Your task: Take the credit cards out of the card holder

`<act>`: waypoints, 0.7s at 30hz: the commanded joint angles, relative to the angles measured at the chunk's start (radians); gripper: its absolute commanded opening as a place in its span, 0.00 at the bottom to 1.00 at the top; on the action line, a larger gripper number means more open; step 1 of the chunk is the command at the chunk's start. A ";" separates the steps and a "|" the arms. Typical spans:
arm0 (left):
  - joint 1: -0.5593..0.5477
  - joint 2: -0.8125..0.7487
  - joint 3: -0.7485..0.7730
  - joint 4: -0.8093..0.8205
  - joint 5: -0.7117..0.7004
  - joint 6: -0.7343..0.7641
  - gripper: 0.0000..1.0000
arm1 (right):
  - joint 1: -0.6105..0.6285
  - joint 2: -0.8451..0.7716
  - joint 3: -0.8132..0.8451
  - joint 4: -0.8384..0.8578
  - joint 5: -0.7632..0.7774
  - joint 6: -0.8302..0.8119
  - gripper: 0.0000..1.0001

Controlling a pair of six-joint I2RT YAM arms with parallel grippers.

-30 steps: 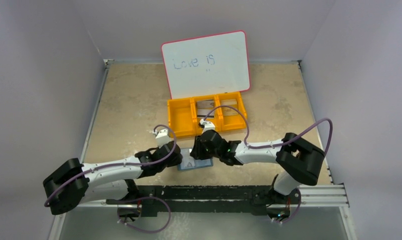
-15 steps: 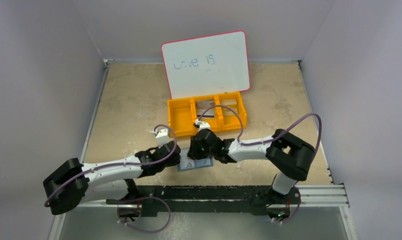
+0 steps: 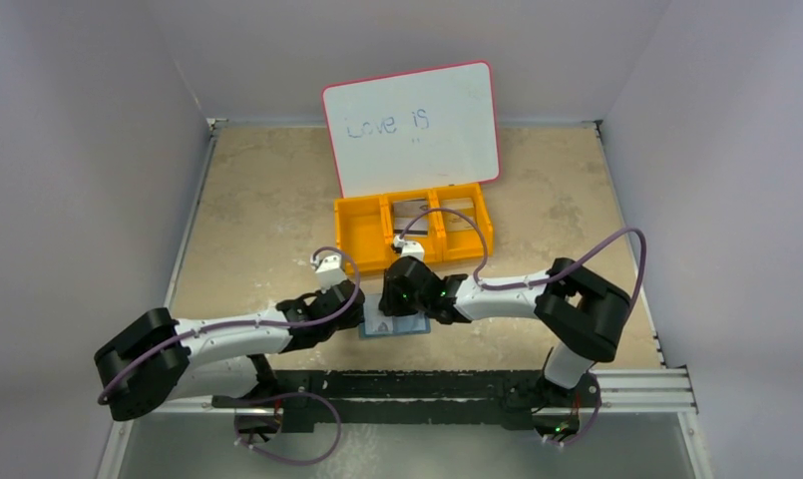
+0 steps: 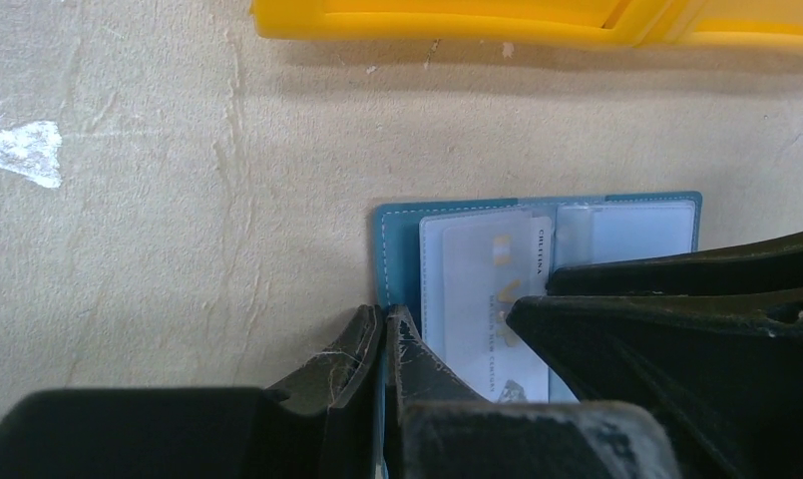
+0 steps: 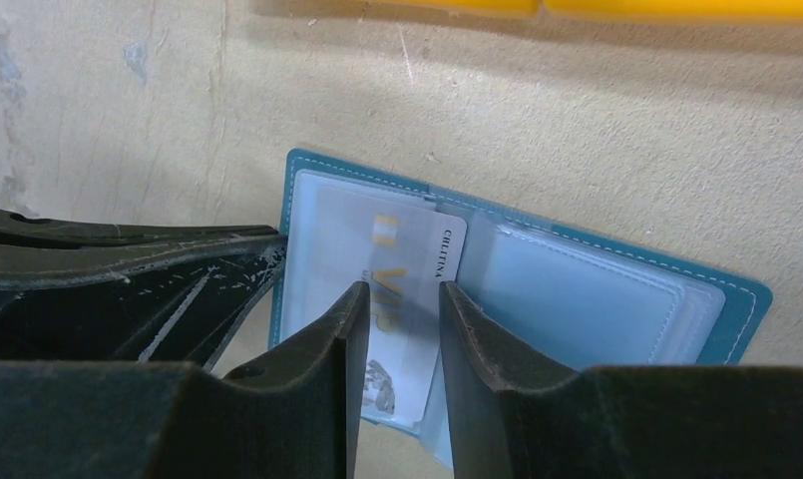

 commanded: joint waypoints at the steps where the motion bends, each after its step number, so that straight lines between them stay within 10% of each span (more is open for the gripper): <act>1: 0.003 0.015 -0.008 -0.027 0.025 0.020 0.00 | 0.005 0.009 0.019 -0.108 0.059 0.015 0.34; 21: 0.003 -0.172 -0.060 0.008 0.018 -0.026 0.33 | 0.016 -0.016 -0.006 -0.054 0.004 0.041 0.34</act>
